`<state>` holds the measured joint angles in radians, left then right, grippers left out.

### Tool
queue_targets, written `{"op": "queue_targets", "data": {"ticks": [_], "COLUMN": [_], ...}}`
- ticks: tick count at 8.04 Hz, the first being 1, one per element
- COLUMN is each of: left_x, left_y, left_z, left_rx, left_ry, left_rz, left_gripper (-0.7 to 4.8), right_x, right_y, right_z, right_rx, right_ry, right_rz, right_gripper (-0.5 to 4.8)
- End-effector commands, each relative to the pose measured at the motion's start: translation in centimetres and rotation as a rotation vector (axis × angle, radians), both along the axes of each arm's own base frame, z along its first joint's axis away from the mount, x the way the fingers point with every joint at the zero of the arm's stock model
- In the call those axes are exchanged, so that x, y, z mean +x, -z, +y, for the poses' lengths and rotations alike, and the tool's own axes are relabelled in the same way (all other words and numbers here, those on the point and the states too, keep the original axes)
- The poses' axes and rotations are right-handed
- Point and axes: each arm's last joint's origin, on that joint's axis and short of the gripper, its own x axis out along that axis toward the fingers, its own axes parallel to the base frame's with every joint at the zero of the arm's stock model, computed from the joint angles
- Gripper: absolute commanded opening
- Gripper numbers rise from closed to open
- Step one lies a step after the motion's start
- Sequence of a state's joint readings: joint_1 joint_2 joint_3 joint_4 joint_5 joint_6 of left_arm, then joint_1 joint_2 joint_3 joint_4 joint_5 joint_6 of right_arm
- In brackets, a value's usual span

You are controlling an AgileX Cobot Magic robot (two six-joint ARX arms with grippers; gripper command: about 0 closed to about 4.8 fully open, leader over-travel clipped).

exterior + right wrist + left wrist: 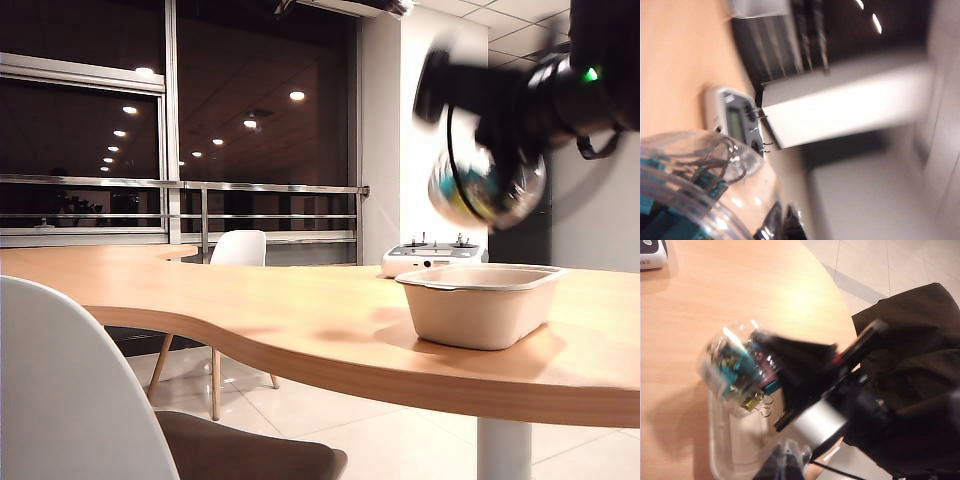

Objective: Pick up the box filled with clips, pour some clips from it into the rectangular paper box, and then put the clip box back on the table.

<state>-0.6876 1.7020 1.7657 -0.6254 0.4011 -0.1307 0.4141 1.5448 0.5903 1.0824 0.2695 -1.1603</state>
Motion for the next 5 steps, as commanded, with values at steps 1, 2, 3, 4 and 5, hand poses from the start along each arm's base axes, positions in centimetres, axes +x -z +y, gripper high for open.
{"op": "queue_targets", "data": {"ticks": [1,2,3,4,5], "left_x": [-0.1,-0.2,-0.2,-0.2,-0.2], "left_y": [-0.2,-0.2,-0.2,-0.1,-0.1], "left_z": [0.1,0.1,0.1,0.1,0.1], "left_rx": [-0.007,-0.004,-0.003,0.001,0.001], "left_ry": [0.005,0.005,0.005,0.005,0.004], "left_rz": [-0.005,-0.002,-0.002,0.003,0.004], "left_gripper": [-0.06,-0.06,-0.06,-0.06,-0.06], "right_x": [0.0,-0.2,-0.4,-0.4,-0.4], "right_y": [0.3,0.7,1.2,1.9,1.9], "right_z": [-0.2,-0.3,-0.9,-2.0,-2.0], "right_rx": [0.653,0.713,0.978,1.291,1.293], "right_ry": [0.0,-0.021,0.022,0.041,0.027], "right_rz": [0.118,0.144,0.157,0.172,0.183], "right_gripper": [-0.06,-0.06,-0.06,-0.06,-0.06]}}
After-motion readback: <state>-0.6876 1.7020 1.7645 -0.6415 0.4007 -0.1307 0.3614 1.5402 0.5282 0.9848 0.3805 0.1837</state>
